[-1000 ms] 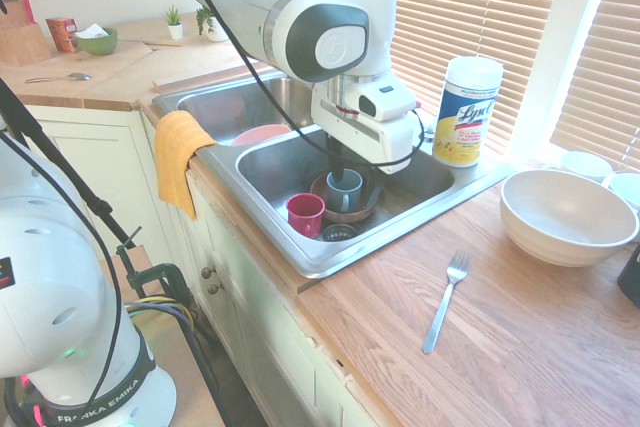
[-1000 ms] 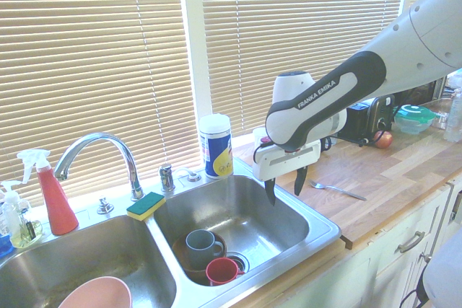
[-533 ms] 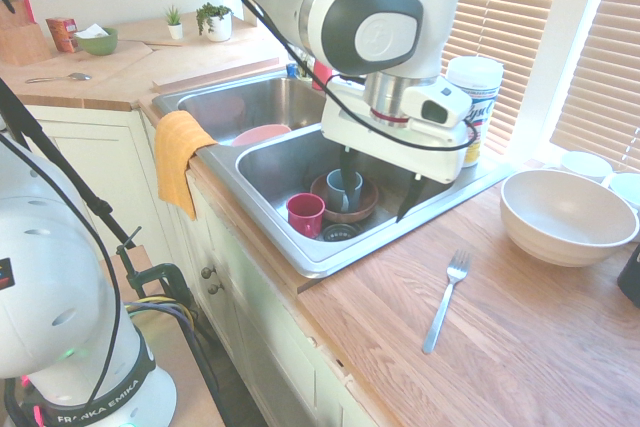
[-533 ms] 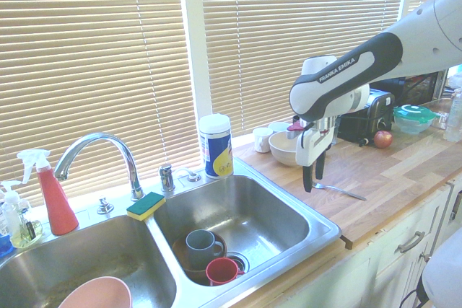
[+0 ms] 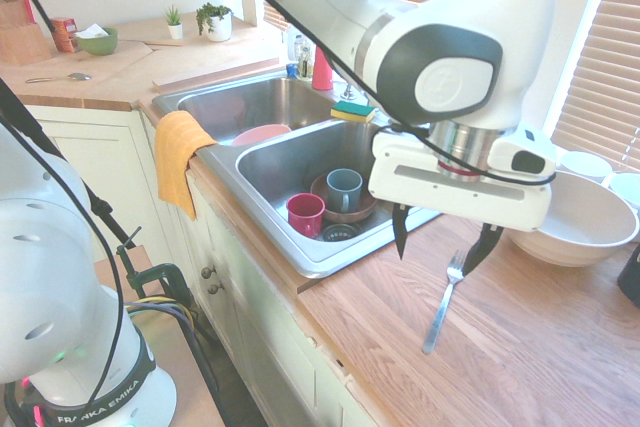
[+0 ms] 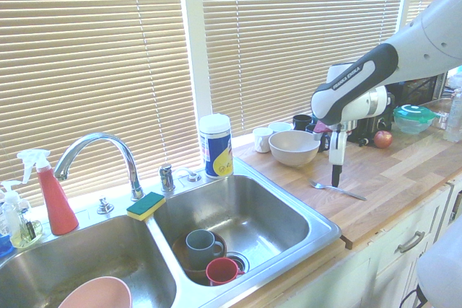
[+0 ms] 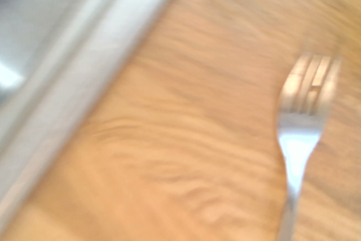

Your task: Put the fork into the sink

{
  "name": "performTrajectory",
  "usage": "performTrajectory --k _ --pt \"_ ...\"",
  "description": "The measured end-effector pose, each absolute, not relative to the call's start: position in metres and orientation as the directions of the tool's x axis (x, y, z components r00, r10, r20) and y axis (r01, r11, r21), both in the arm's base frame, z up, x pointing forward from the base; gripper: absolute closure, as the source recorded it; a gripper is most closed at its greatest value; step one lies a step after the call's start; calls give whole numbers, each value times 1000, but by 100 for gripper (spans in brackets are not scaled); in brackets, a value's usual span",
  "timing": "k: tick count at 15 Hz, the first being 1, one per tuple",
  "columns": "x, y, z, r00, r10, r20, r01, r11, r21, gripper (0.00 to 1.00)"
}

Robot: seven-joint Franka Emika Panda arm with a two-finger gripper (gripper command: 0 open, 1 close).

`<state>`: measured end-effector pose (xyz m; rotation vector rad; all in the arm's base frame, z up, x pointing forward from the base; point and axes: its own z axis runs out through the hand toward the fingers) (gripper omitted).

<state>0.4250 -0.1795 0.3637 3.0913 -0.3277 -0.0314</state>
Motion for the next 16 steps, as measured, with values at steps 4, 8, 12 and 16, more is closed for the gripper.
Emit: performTrajectory --k 4,8,12,16 --pt "434 -183 340 967 -255 -17 -254 -966 43 100" --pt "437 -180 333 959 -282 -25 -282 -959 11 100" --pt "445 -181 327 954 -298 -27 -298 -955 0 100" --pt "446 -183 319 953 -300 -31 -300 -954 3 100"
